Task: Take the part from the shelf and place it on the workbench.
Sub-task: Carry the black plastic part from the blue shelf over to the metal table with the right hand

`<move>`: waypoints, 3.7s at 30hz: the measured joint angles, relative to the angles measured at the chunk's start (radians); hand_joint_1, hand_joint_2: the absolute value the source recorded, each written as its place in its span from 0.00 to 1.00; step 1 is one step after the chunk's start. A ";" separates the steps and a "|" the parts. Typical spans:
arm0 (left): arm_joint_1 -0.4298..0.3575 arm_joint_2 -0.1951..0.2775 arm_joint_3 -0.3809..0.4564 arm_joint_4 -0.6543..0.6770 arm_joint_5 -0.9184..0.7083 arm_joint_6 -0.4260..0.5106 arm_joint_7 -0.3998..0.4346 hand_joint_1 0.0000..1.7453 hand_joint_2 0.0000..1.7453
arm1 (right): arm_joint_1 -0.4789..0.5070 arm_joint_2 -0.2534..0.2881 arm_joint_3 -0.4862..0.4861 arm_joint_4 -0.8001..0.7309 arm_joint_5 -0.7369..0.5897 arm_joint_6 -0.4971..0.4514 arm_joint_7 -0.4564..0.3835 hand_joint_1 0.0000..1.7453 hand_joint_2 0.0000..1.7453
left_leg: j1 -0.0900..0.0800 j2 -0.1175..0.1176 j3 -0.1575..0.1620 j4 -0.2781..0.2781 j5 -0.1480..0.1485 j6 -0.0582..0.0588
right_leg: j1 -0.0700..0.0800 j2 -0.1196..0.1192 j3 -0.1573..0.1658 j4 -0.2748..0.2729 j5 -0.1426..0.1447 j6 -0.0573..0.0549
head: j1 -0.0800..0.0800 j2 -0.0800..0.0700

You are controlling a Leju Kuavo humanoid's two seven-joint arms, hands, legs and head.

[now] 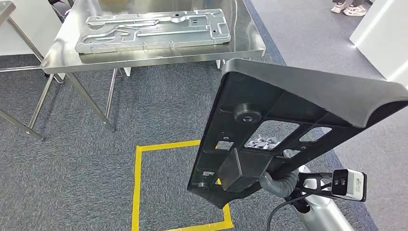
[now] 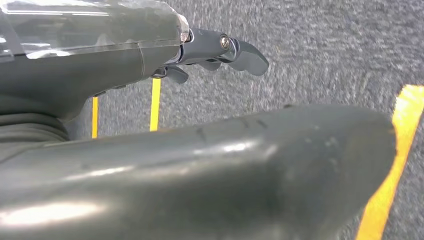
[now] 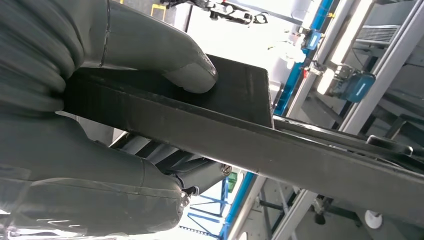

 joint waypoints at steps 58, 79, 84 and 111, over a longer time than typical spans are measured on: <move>-0.012 0.012 -0.002 0.000 -0.043 -0.023 0.010 0.00 0.00 | -0.085 0.013 0.091 -0.015 -0.045 -0.245 0.015 0.91 1.00 | 0.001 -0.009 0.011 -0.017 0.014 0.034 | -0.002 0.000 -0.042 0.041 0.007 0.033 | 0.000 0.000; -0.006 0.016 -0.002 0.000 -0.037 -0.026 0.006 0.00 0.00 | -0.033 0.008 0.094 -0.032 -0.010 -0.219 0.015 0.91 1.00 | -0.007 -0.009 -0.056 -0.010 0.073 0.055 | 0.013 0.008 0.069 0.066 -0.085 0.014 | 0.000 0.000; -0.003 0.013 0.000 0.000 -0.025 -0.024 -0.001 0.00 0.00 | -0.002 0.014 0.096 -0.031 0.019 -0.206 0.007 0.91 1.00 | -0.005 -0.009 -0.030 -0.012 0.050 0.056 | -0.001 0.007 -0.083 0.268 -0.157 0.034 | 0.000 0.000; -0.003 0.015 0.002 0.000 -0.025 -0.040 0.002 0.00 0.00 | -0.035 0.007 0.108 -0.039 0.031 -0.209 0.058 0.91 1.00 | -0.008 -0.012 -0.052 -0.014 0.078 0.057 | 0.003 0.003 0.047 0.149 -0.118 0.025 | 0.001 0.000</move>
